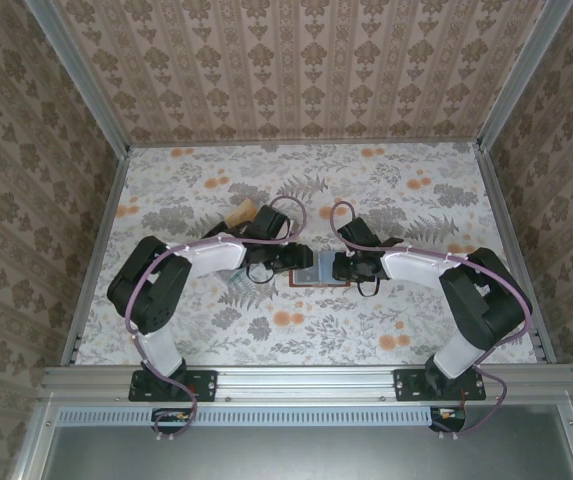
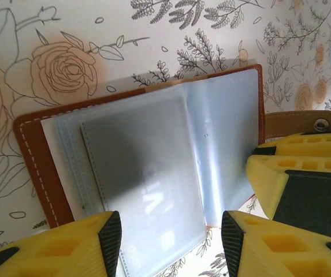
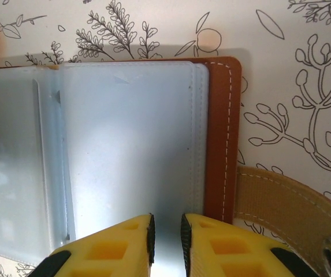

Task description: Take the credit cards out of the card holder

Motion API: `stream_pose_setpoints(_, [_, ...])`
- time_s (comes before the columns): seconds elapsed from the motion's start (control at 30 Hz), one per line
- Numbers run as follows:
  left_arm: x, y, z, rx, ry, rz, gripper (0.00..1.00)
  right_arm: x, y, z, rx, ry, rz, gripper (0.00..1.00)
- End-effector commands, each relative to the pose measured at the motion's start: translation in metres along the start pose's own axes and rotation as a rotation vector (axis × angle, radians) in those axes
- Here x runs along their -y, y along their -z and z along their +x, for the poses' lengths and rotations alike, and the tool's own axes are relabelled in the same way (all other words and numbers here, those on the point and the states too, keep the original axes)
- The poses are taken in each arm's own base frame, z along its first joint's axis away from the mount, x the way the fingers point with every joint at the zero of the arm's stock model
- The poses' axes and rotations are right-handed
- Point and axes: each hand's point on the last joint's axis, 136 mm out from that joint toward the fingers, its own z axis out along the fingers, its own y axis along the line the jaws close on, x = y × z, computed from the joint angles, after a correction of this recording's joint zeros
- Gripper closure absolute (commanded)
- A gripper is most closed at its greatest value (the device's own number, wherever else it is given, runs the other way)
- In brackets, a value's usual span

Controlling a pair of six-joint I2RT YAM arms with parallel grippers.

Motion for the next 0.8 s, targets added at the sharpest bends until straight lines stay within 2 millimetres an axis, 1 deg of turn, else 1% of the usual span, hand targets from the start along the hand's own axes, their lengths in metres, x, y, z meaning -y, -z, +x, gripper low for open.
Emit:
stream_pose_setpoints(0.0, [-0.010,-0.007,0.010,-0.038,0.008,-0.024,0.48,0.013,-0.009,0.017,-0.056,-0.011,0.039,0.76])
stream_pose_setpoints(0.3, [-0.018,-0.016,0.017,-0.077,0.028,-0.046,0.48,0.012,-0.010,0.016,-0.056,-0.013,0.034,0.76])
stream_pose_setpoints(0.4, [-0.012,-0.019,0.017,-0.087,0.018,-0.024,0.45,0.011,-0.010,0.016,-0.055,-0.014,0.030,0.76])
stream_pose_setpoints(0.47, [-0.003,-0.019,0.016,-0.085,0.001,0.003,0.39,0.011,-0.010,0.016,-0.055,-0.015,0.030,0.76])
stream_pose_setpoints(0.57, [0.009,-0.020,0.014,-0.084,-0.018,0.037,0.33,0.011,-0.011,0.016,-0.057,-0.015,0.031,0.76])
stream_pose_setpoints(0.77, [0.022,-0.019,0.011,-0.084,-0.041,0.072,0.32,0.012,-0.011,0.017,-0.057,-0.016,0.031,0.76])
